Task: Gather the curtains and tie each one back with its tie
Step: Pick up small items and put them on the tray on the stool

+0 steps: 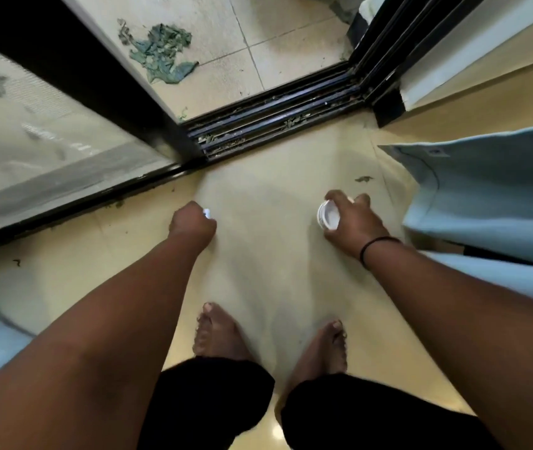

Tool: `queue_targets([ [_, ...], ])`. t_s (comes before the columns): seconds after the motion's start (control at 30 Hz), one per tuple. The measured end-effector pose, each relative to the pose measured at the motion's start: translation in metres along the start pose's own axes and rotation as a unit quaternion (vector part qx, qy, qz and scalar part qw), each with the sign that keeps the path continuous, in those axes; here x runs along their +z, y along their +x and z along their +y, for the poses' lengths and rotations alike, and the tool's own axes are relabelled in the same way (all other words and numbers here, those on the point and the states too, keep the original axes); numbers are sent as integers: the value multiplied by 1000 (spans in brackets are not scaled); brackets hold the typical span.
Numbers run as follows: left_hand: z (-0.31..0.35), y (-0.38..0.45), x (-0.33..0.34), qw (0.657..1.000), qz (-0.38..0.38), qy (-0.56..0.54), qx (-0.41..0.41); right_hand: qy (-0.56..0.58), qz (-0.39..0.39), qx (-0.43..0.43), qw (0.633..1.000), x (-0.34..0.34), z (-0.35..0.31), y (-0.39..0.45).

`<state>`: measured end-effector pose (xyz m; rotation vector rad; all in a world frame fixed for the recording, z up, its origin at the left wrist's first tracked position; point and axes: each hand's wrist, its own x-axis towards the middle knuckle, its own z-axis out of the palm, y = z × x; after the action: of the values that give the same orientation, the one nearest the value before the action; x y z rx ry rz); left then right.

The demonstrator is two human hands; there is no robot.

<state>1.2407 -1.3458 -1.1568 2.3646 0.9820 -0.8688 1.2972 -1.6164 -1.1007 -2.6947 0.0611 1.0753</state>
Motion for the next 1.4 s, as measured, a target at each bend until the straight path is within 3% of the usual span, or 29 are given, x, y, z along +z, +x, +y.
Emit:
queue_targets([
  [0.23,-34,-170,-31,991,-101,-51,78,-56,-93,-50,993,13,-29,-154],
  [0.47,-55,-329,-116,983,-138,-60,103,-194,-105,-180,959,-71,-72,-296],
  [0.77,-41,-490,-226,974,-42,-67,213,-250,-55,-244,935,-171,-82,-439],
  [0.93,-35,-558,-255,958,-8,-28,285,-232,2,-219,948,-183,-70,-509],
  [1.17,-58,-657,-271,935,28,56,348,-114,78,-143,980,-197,-17,-623],
  [1.4,17,-733,-262,884,34,129,447,-28,159,-30,986,-258,92,-696],
])
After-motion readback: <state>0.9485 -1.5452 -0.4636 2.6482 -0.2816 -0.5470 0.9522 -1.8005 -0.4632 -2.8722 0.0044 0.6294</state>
